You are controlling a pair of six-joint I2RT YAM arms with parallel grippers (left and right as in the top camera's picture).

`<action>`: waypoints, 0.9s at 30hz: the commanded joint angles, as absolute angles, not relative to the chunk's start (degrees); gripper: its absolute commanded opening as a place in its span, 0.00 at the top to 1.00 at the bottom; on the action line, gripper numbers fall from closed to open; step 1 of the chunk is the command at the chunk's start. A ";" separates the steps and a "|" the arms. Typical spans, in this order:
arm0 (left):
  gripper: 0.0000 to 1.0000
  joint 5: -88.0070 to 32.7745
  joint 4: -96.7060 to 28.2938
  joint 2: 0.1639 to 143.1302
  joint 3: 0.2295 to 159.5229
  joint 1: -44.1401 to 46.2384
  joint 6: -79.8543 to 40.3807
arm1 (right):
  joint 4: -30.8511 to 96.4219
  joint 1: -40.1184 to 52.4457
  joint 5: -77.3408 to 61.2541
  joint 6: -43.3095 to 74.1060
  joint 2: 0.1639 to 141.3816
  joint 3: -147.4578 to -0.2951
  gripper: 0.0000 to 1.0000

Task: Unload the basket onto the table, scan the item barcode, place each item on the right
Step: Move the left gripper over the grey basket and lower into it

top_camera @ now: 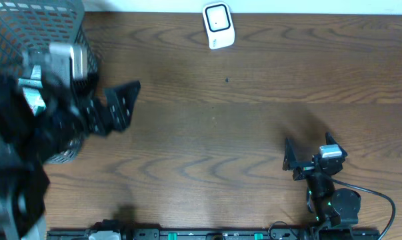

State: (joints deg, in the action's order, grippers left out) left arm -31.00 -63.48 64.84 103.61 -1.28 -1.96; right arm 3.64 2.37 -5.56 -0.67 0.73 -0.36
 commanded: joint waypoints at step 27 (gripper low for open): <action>0.17 -19.07 -83.46 88.18 119.87 -1.67 3.49 | 3.86 3.09 -5.43 -0.91 0.67 -0.32 0.01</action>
State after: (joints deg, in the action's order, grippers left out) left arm -20.25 -83.40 88.62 118.87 -1.28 4.73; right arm 3.64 2.37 -5.56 -0.67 0.73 -0.36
